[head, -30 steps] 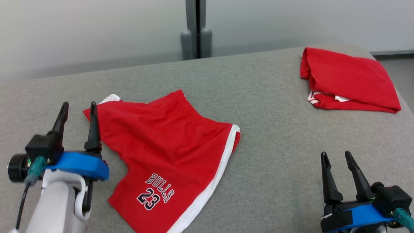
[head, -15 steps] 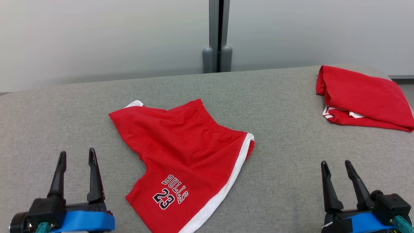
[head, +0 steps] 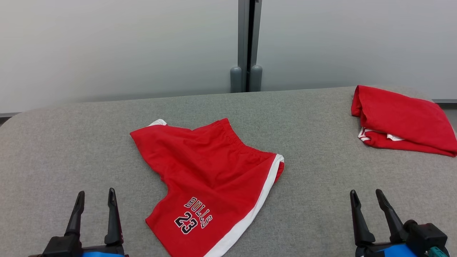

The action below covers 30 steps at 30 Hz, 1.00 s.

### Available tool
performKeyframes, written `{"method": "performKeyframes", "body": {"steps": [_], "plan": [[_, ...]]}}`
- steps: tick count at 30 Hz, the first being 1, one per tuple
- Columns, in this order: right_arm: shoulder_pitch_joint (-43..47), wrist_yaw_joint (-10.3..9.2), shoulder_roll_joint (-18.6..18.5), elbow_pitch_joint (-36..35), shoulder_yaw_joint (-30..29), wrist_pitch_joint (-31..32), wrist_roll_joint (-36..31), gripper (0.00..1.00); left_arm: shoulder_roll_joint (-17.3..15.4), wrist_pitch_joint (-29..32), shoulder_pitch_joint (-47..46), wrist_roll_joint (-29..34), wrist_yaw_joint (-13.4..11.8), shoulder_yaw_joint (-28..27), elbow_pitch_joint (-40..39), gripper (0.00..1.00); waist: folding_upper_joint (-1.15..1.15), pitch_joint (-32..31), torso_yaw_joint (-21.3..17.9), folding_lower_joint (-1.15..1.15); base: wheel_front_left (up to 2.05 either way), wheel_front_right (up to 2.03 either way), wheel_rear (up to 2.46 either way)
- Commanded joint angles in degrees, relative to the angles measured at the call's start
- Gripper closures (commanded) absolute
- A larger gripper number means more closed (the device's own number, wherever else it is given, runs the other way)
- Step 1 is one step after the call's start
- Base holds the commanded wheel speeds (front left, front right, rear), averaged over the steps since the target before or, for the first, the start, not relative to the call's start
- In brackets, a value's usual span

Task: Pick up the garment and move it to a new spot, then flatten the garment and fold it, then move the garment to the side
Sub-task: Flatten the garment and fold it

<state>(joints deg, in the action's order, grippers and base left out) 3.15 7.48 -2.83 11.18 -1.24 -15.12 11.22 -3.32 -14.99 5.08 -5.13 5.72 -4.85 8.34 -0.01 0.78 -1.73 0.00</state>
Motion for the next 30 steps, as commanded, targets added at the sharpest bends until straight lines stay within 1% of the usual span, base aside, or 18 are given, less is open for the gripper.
{"method": "performKeyframes", "body": {"steps": [1, 11, 17, 23, 30], "plan": [[0.74, 0.03, -0.13, 0.08, 0.05, -0.01, -0.19, 0.0, 0.03, -0.26, -0.12, 0.11, 0.22, -0.03, 0.16, 0.0, 0.01, -0.04, -0.06, 0.0, 0.0, 0.0, 0.0], [-0.14, 0.03, -0.13, 0.32, 0.12, 0.0, -0.77, 0.0, 0.34, -0.26, -1.43, 0.36, 0.8, 0.3, 0.5, 0.0, 0.01, 0.76, 0.31, 0.0, 0.0, 0.0, 0.0], [-6.07, 0.03, -0.24, 2.22, 2.29, 0.0, -3.0, 0.0, 0.4, -0.26, -2.9, 0.13, 1.05, 0.93, 0.12, 0.0, 0.01, 2.33, 1.75, 0.0, 0.0, 0.0, 0.0], [-18.39, 0.03, -1.83, 9.23, 6.89, -0.01, -4.49, 0.0, 0.43, -0.26, -4.91, -0.48, 1.26, 2.05, -0.36, 0.0, 0.01, 4.7, 4.19, 0.0, 0.0, 0.0, 0.0], [-32.06, 0.02, -3.36, 22.1, 9.76, 0.15, -6.08, 0.0, 0.42, -0.26, -7.56, -1.92, 0.9, 4.55, -0.59, 0.0, 0.01, 8.29, 7.99, 0.0, 0.0, 0.0, 0.0]]}}
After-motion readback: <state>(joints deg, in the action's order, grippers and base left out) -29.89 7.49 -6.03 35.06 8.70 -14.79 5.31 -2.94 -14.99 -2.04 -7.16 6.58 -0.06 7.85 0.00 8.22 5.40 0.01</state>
